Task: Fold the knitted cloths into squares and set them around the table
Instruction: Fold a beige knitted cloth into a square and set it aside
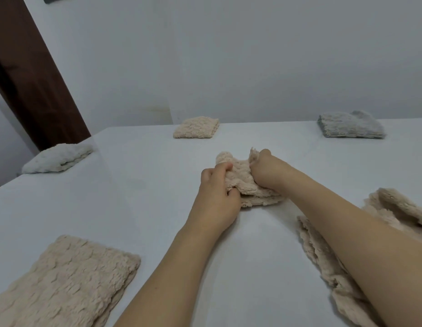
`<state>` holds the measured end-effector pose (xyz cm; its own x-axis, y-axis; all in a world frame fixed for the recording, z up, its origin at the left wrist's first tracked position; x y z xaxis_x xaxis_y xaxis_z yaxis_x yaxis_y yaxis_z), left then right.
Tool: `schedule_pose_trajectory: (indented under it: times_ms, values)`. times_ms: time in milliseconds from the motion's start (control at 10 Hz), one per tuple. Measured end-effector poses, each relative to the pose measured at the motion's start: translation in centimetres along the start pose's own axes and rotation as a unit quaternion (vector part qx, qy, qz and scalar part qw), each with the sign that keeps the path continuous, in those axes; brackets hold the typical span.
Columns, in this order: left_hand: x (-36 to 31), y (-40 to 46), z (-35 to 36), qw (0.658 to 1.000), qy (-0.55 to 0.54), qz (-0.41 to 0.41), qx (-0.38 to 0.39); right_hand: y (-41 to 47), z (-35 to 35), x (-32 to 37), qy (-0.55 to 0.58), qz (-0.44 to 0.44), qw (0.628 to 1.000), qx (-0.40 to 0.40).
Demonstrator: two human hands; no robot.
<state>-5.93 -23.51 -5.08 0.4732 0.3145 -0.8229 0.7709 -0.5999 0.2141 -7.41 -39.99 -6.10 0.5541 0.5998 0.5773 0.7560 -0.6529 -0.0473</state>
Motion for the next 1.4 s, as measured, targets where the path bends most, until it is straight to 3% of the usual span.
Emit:
schedule_pose_trajectory:
  times_ms: [100, 300, 400, 500, 600, 700, 800, 900, 1000, 1100, 1200, 1300, 1400]
  values:
    - [-0.5, 0.0, 0.0, 0.999, 0.034, 0.027, -0.020, 0.2, 0.0, -0.3, -0.033, -0.017, 0.999, -0.018]
    - [-1.0, 0.4, -2.2, 0.986, 0.110, 0.048, -0.116, 1.0, -0.6, -0.5, 0.018, -0.021, 0.999, -0.030]
    - [-0.9, 0.6, -2.8, 0.984, 0.101, 0.062, -0.131, 0.9, -0.4, -0.5, 0.088, -0.014, 0.996, -0.014]
    - [0.5, 0.8, -2.9, 0.995, 0.029, 0.047, -0.083, 1.0, 0.5, -2.6, 0.274, 0.063, 0.959, 0.035]
    - [1.2, 0.9, -3.8, 0.993, -0.002, 0.045, -0.108, 0.5, 1.8, -2.5, 0.382, 0.089, 0.909, 0.141]
    - [1.5, 1.0, -4.2, 0.990, 0.034, 0.024, -0.137, -0.1, 1.0, -1.6, 0.364, 0.063, 0.909, 0.192]
    - [1.5, 1.2, -4.1, 0.971, 0.199, 0.025, -0.131, 0.1, -1.5, -1.9, 0.246, 0.030, 0.959, 0.137]
    - [-0.3, 1.2, -3.4, 0.946, 0.270, 0.119, -0.136, -0.2, -1.6, -1.4, 0.190, 0.005, 0.974, 0.120]
    - [-2.9, 0.8, -1.2, 0.932, 0.277, 0.213, -0.100, -0.1, -1.4, -1.3, 0.175, -0.006, 0.980, 0.096]
    - [-3.2, 0.8, 1.2, 0.943, 0.239, 0.226, -0.040, -0.1, -1.5, -1.6, 0.181, 0.004, 0.979, 0.089]
    - [-2.7, 1.0, 1.0, 0.972, 0.113, 0.204, -0.036, -0.2, -1.4, -1.9, 0.183, 0.018, 0.978, 0.098]
    - [-2.0, 1.3, 1.3, 0.981, 0.072, 0.178, -0.013, -0.2, -1.2, -2.3, 0.193, 0.035, 0.975, 0.103]
    - [-1.7, 1.3, 2.1, 0.981, 0.116, 0.152, 0.026, -0.1, -1.0, -2.4, 0.207, 0.051, 0.972, 0.100]
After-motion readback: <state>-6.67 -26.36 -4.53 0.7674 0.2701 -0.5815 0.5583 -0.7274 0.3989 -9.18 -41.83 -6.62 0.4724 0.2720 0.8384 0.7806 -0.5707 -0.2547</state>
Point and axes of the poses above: each hand's wrist, its own y-axis towards the middle knuckle, its own z-axis out of the palm, x = y × z, the point moved 10 cm from there along y, towards the middle knuckle, and after that the axes turned 7 degrees about -y, right-handed, at the moved point
